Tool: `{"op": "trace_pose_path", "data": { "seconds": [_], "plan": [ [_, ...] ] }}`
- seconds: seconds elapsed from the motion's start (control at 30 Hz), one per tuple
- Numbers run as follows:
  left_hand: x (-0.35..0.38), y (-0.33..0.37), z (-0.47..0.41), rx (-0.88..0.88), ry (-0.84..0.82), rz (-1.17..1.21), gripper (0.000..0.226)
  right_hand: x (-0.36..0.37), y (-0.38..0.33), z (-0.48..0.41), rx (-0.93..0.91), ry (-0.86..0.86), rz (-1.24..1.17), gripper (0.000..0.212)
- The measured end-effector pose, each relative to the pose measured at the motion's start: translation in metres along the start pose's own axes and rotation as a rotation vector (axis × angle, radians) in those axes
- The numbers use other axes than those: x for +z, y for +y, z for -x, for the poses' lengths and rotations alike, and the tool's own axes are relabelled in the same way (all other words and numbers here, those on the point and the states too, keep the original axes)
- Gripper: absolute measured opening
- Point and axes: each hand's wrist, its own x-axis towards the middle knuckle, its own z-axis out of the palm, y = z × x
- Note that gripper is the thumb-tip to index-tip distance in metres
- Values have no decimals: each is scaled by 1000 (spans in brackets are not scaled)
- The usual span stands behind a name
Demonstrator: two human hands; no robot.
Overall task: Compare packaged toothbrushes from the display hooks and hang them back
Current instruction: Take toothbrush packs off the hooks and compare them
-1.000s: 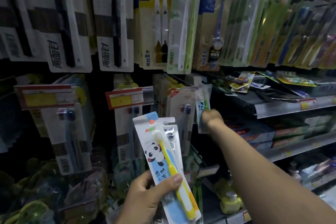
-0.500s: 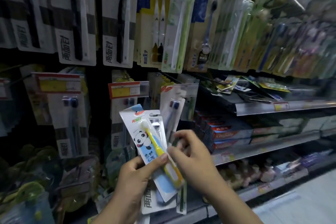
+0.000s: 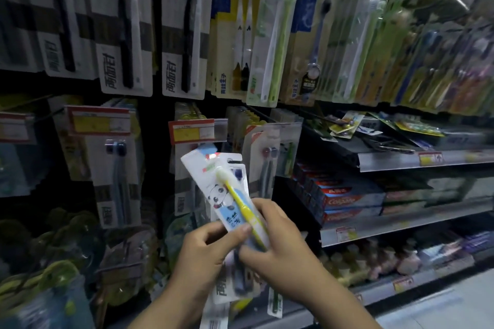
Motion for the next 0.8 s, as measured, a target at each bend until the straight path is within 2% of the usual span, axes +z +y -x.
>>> {"op": "trace_pose_path", "data": {
  "seconds": [0.1, 0.23, 0.4, 0.53, 0.7, 0.8],
  "plan": [
    [1, 1, -1, -12, 4, 13, 13, -7, 7, 0, 28, 72, -53, 51],
    [0, -1, -2, -30, 79, -44, 23, -14, 17, 4, 62, 118, -73, 58],
    [-3, -1, 1, 1, 96, -78, 25, -21, 37, 4, 97, 470, -170, 69],
    [-5, 0, 2, 13, 90, -94, 26, -28, 57, -5, 219, 624, -196, 61],
    [-5, -2, 2, 12, 80, -126, 23, -35, 71, -17, 355, 627, -94, 96],
    [-4, -4, 3, 12, 61, -147, 22, -39, 77, -28, 413, 660, -123, 104]
  ]
}}
